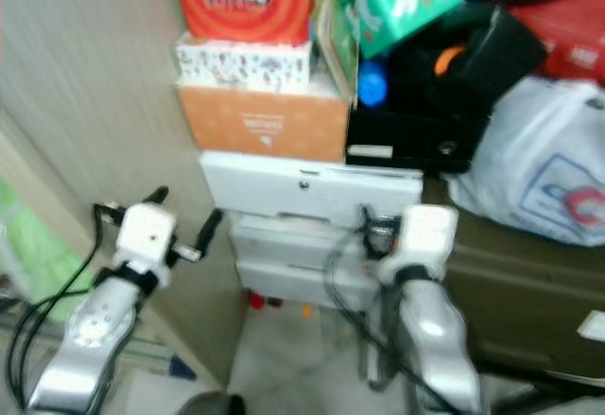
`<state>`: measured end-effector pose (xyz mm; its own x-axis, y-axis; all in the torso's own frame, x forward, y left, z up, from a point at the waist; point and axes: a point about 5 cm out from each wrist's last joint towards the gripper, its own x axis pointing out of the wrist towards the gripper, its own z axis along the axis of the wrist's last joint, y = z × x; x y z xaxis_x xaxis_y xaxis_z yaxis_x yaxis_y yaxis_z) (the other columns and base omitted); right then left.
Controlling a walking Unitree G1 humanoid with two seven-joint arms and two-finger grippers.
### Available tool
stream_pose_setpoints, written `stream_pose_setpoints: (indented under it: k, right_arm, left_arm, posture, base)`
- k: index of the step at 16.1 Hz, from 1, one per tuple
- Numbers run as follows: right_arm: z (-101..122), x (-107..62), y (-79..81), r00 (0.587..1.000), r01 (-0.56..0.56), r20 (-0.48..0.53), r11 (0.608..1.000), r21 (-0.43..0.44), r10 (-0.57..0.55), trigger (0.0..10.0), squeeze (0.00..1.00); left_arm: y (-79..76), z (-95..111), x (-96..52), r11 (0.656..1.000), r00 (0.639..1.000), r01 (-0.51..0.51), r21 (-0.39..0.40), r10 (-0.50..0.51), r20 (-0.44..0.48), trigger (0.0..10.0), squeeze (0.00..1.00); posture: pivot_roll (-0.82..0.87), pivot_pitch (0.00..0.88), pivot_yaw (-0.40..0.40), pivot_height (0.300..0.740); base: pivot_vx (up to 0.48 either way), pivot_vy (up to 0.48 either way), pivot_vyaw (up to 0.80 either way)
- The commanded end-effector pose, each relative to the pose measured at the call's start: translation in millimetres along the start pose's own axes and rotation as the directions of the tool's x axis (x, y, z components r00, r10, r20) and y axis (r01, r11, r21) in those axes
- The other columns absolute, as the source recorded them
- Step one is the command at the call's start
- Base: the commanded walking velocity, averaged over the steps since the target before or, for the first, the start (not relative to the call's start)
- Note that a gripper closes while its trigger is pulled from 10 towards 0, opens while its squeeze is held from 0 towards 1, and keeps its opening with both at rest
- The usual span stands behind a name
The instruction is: Clean up the room
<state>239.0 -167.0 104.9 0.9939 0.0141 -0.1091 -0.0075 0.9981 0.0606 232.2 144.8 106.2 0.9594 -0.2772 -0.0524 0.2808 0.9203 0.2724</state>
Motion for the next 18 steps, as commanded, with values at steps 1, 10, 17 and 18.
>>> stream_pose_setpoints:
  k: [1, 10, 17, 18]
  right_arm:
    - [-0.7, -5.9, -11.9, 0.999, 0.037, -0.011, 0.999, -0.012, -0.037, 10.0, 0.00]
    - [-9.7, -22.1, -19.7, 0.998, 0.040, -0.047, 0.997, -0.060, -0.043, 10.0, 0.00]
    - [-10.0, -20.8, -18.9, 0.998, 0.045, -0.050, 0.998, -0.047, -0.047, 10.0, 0.00]
    - [-10.2, -20.4, -19.1, 0.998, 0.045, -0.051, 0.998, -0.045, -0.047, 10.0, 0.00]
  left_arm:
    - [7.2, -4.1, -6.7, 1.000, 1.000, -0.023, 0.008, 0.024, -0.017, 10.0, 0.00]
    - [18.3, -13.9, -24.0, 0.995, 0.994, -0.096, -0.008, 0.095, -0.053, 10.0, 0.00]
    - [16.1, -10.0, -19.6, 0.998, 0.998, -0.056, -0.009, 0.056, -0.032, 10.0, 0.00]
    - [14.9, -9.4, -18.6, 0.999, 0.998, -0.052, -0.010, 0.052, -0.028, 10.0, 0.00]
  posture:
    - [-0.03, 0.000, 0.006, 0.740]
    - [-0.02, 0.000, 0.007, 0.740]
    - [-0.02, 0.000, 0.009, 0.740]
    - [-0.02, 0.000, 0.008, 0.740]
  base:
    - [0.000, 0.000, 0.00]
    - [0.000, 0.000, 0.27]
    - [0.000, 0.000, 0.39]
    - [0.000, 0.000, 0.00]
